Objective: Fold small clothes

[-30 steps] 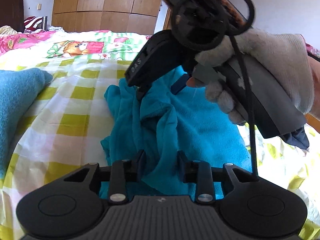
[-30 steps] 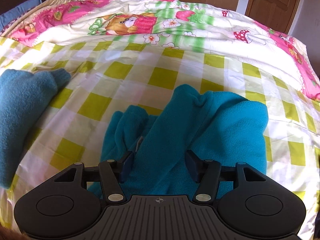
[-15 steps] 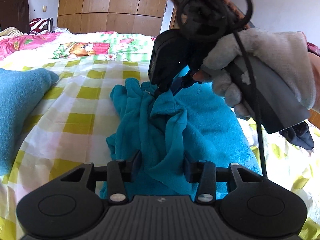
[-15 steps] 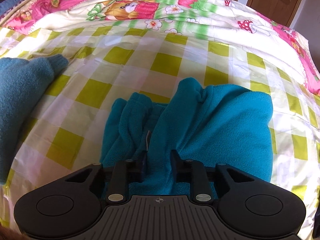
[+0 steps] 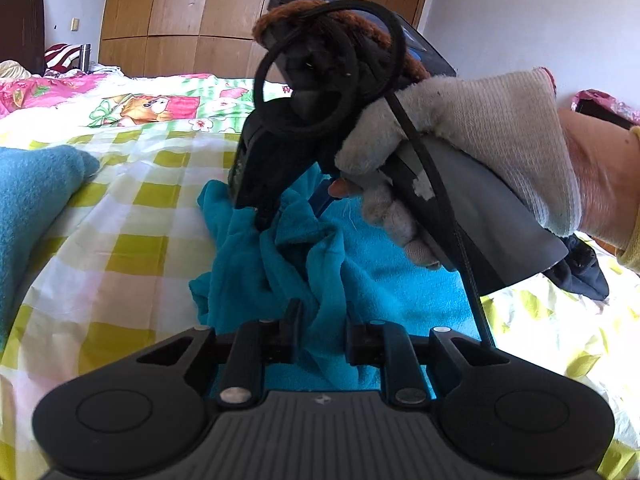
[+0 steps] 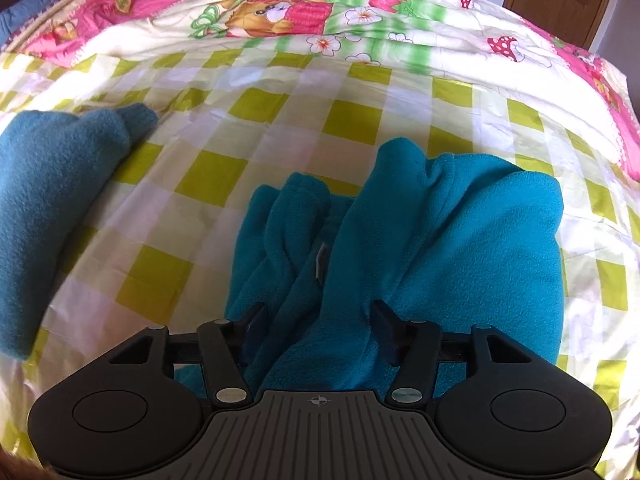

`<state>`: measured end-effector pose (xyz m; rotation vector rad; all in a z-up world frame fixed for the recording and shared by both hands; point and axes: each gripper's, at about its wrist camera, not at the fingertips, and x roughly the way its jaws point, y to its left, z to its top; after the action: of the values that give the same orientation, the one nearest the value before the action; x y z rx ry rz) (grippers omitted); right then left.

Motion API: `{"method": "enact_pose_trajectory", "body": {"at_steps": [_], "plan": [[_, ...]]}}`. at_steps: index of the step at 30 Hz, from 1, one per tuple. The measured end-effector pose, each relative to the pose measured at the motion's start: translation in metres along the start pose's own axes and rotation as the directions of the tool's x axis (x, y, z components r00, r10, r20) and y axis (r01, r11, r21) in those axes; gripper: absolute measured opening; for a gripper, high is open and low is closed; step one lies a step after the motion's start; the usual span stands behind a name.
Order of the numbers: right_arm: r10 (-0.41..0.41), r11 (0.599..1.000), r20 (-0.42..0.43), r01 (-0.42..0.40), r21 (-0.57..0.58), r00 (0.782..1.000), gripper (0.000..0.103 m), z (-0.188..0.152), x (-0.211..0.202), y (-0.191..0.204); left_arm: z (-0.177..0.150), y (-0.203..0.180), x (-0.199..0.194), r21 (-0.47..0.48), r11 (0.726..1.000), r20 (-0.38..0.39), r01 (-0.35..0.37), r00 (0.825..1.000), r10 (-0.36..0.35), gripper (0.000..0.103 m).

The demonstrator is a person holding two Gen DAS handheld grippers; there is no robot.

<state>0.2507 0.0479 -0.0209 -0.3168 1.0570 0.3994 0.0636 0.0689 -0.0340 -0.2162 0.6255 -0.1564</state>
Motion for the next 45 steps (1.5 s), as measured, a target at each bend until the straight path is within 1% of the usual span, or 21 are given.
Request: {"method": "enact_pose_trajectory", "body": {"at_steps": [2, 3, 7, 10, 12, 14, 15, 17, 21, 23, 24, 27, 29, 30, 32, 34, 37, 39, 41, 43, 45], "plan": [[-0.02, 1.0, -0.002, 0.02, -0.001, 1.0, 0.041, -0.002, 0.005, -0.001, 0.001, 0.004, -0.004, -0.027, 0.999, 0.017, 0.021, 1.0, -0.02, 0.032], [-0.021, 1.0, -0.004, 0.021, 0.012, 1.0, 0.027, -0.003, 0.005, -0.004, 0.001, 0.005, -0.006, -0.038, 0.999, 0.027, 0.035, 0.999, -0.034, 0.032], [0.021, 0.996, 0.036, -0.024, 0.083, 0.999, 0.017, -0.008, -0.016, -0.023, 0.003, 0.009, -0.021, -0.082, 0.994, 0.08, 0.077, 0.994, -0.071, 0.032], [0.041, 0.991, 0.099, -0.053, 0.123, 0.994, 0.016, -0.008, -0.042, -0.031, 0.004, 0.02, -0.041, -0.151, 0.983, 0.131, 0.105, 0.988, -0.085, 0.032], [0.068, 0.988, 0.142, -0.086, 0.126, 0.988, 0.016, -0.006, -0.06, -0.029, 0.003, 0.029, -0.046, -0.177, 0.981, 0.126, 0.079, 0.99, -0.057, 0.032], [0.087, 0.989, 0.185, -0.107, 0.101, 0.979, 0.016, -0.003, -0.075, -0.018, 0.003, 0.034, -0.035, -0.164, 0.986, 0.026, 0.015, 1.0, -0.01, 0.032], [0.096, 0.99, 0.2, -0.114, 0.08, 0.975, 0.016, -0.002, -0.078, -0.01, 0.001, 0.037, -0.028, -0.17, 0.985, -0.025, -0.026, 0.999, 0.022, 0.032], [0.11, 0.989, 0.186, -0.126, 0.073, 0.976, 0.016, 0.002, -0.068, 0.002, 0.0, 0.043, -0.023, -0.211, 0.977, -0.065, -0.028, 0.998, 0.014, 0.032], [0.086, 0.993, 0.066, -0.091, 0.076, 0.994, 0.022, 0.004, -0.002, 0.018, 0.0, 0.036, -0.032, -0.108, 0.989, -0.05, -0.102, 0.994, 0.097, 0.035], [0.086, 0.992, 0.092, -0.094, 0.088, 0.992, 0.026, 0.001, -0.002, 0.021, 0.0, 0.037, -0.037, -0.106, 0.987, -0.05, -0.118, 0.992, 0.114, 0.035], [0.116, 0.987, 0.113, -0.127, 0.095, 0.987, 0.03, 0.0, -0.009, 0.019, 0.001, 0.037, -0.04, -0.105, 0.987, -0.043, -0.122, 0.992, 0.118, 0.035], [0.203, 0.971, 0.185, -0.222, 0.09, 0.962, 0.031, -0.002, -0.039, 0.004, 0.014, 0.026, -0.052, -0.051, 0.984, 0.038, -0.171, 0.984, 0.173, 0.035], [0.22, 0.963, 0.247, -0.25, 0.097, 0.944, 0.031, -0.004, -0.058, -0.01, 0.027, 0.016, -0.059, 0.012, 0.974, 0.123, -0.225, 0.967, 0.222, 0.035], [0.215, 0.963, 0.27, -0.249, 0.1, 0.939, 0.032, -0.006, -0.065, -0.018, 0.034, 0.012, -0.058, 0.033, 0.972, 0.151, -0.233, 0.962, 0.226, 0.035], [0.176, 0.969, 0.298, -0.218, 0.115, 0.938, 0.032, -0.012, -0.073, -0.033, 0.053, 0.006, -0.047, 0.069, 0.976, 0.185, -0.208, 0.964, 0.192, 0.035], [0.137, 0.977, 0.317, -0.182, 0.115, 0.938, 0.032, -0.02, -0.073, -0.045, 0.071, 0.001, -0.021, 0.099, 0.978, 0.198, -0.181, 0.967, 0.159, 0.035], [0.068, 0.977, 0.31, -0.125, 0.17, 0.948, 0.032, -0.028, -0.061, -0.063, 0.088, 0.002, 0.029, 0.123, 0.978, 0.168, -0.17, 0.975, 0.149, 0.035], [0.028, 0.976, 0.308, -0.092, 0.197, 0.951, 0.032, -0.03, -0.051, -0.074, 0.095, 0.005, 0.063, 0.14, 0.973, 0.136, -0.185, 0.977, 0.166, 0.035], [0.005, 0.976, 0.298, -0.069, 0.207, 0.955, 0.032, -0.03, -0.038, -0.085, 0.097, 0.011, 0.099, 0.144, 0.97, 0.065, -0.197, 0.98, 0.189, 0.035], [-0.016, 0.979, 0.289, -0.044, 0.199, 0.957, 0.032, -0.027, -0.023, -0.092, 0.09, 0.021, 0.129, 0.152, 0.96, -0.011, -0.235, 0.971, 0.239, 0.035], [-0.035, 0.982, 0.264, -0.017, 0.19, 0.964, 0.032, -0.024, -0.003, -0.094, 0.08, 0.024, 0.141, 0.184, 0.944, -0.015, -0.274, 0.96, 0.281, 0.036]]}}
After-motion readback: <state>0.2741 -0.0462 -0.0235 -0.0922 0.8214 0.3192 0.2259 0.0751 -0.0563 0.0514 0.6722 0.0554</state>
